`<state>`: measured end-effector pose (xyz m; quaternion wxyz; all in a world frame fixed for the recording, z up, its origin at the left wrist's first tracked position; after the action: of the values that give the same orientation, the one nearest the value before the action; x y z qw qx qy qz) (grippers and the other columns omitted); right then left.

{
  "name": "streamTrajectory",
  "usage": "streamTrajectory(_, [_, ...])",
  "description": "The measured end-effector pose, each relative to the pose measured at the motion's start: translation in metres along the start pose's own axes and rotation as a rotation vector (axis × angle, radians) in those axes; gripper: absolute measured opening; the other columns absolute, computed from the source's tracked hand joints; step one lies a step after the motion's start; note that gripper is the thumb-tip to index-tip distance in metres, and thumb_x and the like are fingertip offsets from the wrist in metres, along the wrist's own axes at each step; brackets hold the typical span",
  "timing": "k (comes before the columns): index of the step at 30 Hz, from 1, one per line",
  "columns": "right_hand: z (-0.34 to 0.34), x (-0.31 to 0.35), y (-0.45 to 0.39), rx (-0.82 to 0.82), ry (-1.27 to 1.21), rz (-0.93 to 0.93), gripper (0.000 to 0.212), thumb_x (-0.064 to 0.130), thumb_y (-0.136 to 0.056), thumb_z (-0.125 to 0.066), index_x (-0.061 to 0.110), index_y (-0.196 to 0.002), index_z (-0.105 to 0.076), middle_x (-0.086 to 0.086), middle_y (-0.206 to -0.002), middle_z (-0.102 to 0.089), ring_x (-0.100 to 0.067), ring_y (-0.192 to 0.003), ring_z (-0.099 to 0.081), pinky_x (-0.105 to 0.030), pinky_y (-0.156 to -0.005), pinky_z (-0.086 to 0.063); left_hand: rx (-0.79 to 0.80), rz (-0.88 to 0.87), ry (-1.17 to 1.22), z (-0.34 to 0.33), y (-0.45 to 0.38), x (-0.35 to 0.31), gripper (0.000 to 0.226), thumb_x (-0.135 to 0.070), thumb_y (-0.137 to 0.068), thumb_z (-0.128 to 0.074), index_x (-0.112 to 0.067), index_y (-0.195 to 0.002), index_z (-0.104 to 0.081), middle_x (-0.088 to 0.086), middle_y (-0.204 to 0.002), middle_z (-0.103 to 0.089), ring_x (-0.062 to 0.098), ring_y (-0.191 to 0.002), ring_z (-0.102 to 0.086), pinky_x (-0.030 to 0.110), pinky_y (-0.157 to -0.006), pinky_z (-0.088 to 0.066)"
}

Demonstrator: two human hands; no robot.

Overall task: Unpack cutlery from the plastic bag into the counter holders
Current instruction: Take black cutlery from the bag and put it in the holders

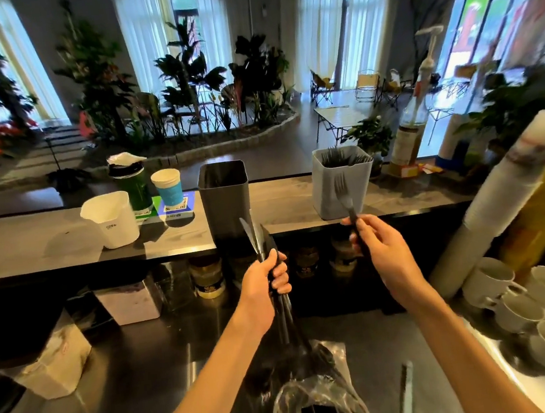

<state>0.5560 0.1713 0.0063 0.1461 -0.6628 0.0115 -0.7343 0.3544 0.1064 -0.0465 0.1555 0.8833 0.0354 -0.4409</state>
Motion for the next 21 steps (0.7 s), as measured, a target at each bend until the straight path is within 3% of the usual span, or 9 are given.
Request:
streamTrajectory(3, [0.020,0.033,-0.049,-0.060,0.052,0.133,0.015,0.023,-0.101,-0.061,0.027,-0.105,-0.075,0.005,-0.102,-0.076,-0.010,-0.098,-0.068,-0.025,-0.085,-0.053,0.006,-0.044,-0.202,-0.021,-0.016,-0.025,0.040,-0.027,-0.103,-0.053,-0.016,-0.066,-0.043,-0.006,-0.048,-0.032,0.007,-0.038,-0.027,0.021,-0.040,-0.023])
streamTrajectory(7, [0.046,0.074,-0.121,-0.189,0.109,0.304,0.013,0.019,-0.094,-0.071,0.022,-0.105,-0.078,-0.003,-0.099,-0.078,-0.017,-0.094,-0.072,-0.033,-0.084,-0.057,0.019,-0.136,-0.343,-0.051,-0.029,-0.062,0.049,-0.038,-0.097,-0.062,-0.019,-0.058,-0.041,-0.002,-0.049,-0.029,0.011,-0.039,-0.026,0.023,-0.038,-0.024])
streamTrajectory(12, [0.058,0.096,-0.201,-0.264,0.260,0.355,0.020,0.018,-0.089,-0.076,0.012,-0.108,-0.075,-0.004,-0.101,-0.077,-0.013,-0.093,-0.072,-0.030,-0.088,-0.059,0.091,-0.244,-0.395,-0.085,-0.041,-0.098,0.050,-0.034,-0.096,-0.064,-0.021,-0.055,-0.039,-0.002,-0.051,-0.028,0.011,-0.042,-0.023,0.026,-0.041,-0.017])
streamTrajectory(17, [0.053,0.072,-0.242,-0.152,0.482,0.309,0.017,0.012,-0.091,-0.074,0.006,-0.107,-0.074,-0.013,-0.103,-0.076,-0.015,-0.090,-0.069,-0.022,-0.083,-0.052,0.325,-0.244,-0.392,-0.106,-0.047,-0.111,0.046,-0.030,-0.100,-0.059,-0.015,-0.061,-0.041,0.004,-0.057,-0.028,0.010,-0.042,-0.026,0.026,-0.041,-0.013])
streamTrajectory(21, [0.050,0.060,-0.249,-0.030,0.608,0.220,0.048,0.025,-0.085,-0.081,0.001,-0.123,-0.064,-0.012,-0.111,-0.071,-0.023,-0.100,-0.066,-0.029,-0.089,-0.052,0.464,-0.224,-0.351,-0.106,-0.049,-0.115,0.038,-0.029,-0.096,-0.065,-0.014,-0.068,-0.044,0.004,-0.060,-0.027,0.008,-0.041,-0.027,0.023,-0.038,-0.013])
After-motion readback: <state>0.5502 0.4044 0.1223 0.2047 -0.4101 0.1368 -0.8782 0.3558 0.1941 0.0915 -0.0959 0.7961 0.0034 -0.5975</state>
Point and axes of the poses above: each hand's wrist, its own y-axis away from the middle knuckle, its own z-axis out of the back of the hand, x = y × z, the point moved 4 cm from there along -y, towards the middle knuckle
